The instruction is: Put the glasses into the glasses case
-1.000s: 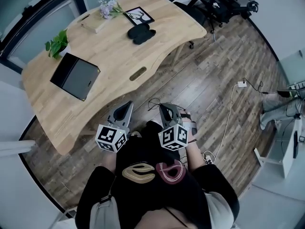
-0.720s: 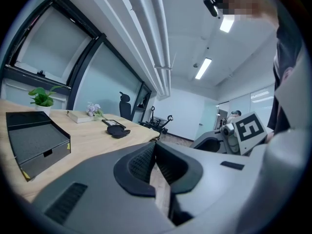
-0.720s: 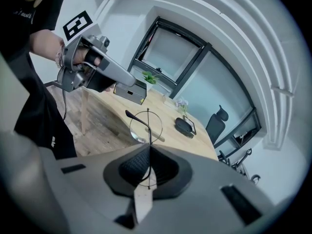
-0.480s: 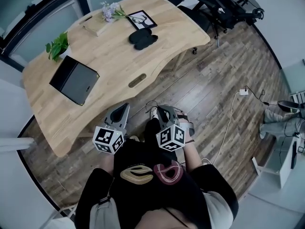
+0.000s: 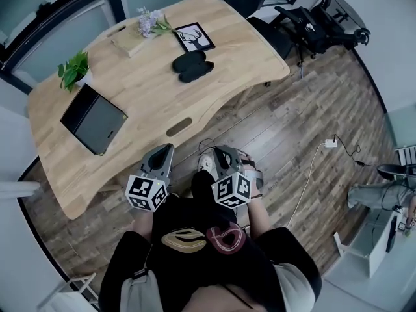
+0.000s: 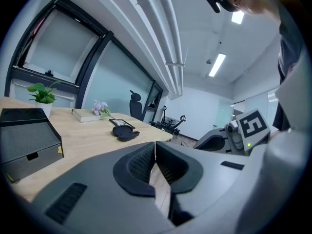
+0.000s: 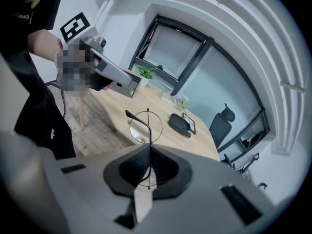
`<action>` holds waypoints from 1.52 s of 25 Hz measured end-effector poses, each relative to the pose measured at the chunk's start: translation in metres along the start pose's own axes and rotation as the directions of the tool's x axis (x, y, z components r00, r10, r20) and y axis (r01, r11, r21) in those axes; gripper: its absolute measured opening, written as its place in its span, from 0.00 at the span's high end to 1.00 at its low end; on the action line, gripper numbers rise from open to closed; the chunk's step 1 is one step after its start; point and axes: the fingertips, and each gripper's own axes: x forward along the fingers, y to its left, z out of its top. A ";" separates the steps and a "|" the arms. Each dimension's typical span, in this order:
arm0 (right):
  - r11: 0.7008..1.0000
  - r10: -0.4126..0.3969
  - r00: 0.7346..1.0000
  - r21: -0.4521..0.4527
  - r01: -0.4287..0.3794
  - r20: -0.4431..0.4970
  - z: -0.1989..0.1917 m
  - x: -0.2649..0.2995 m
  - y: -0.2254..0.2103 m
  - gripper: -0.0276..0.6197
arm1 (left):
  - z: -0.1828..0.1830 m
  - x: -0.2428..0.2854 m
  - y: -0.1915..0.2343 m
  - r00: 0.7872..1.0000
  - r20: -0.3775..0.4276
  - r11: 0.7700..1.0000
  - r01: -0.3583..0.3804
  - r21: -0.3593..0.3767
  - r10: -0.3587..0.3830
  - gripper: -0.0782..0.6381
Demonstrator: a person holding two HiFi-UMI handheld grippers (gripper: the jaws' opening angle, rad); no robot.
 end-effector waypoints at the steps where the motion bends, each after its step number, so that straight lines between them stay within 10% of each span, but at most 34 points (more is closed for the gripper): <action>1: 1.000 0.010 1.000 -0.002 -0.010 0.001 -0.002 0.004 -0.005 0.94 | 0.002 0.006 0.001 1.000 0.001 1.000 -0.007 -0.009 0.007 0.87; 38: 0.984 0.128 0.986 -0.136 -0.113 0.106 -0.029 0.094 -0.157 0.94 | 0.045 0.152 0.021 0.976 0.041 0.974 -0.211 -0.078 0.214 0.87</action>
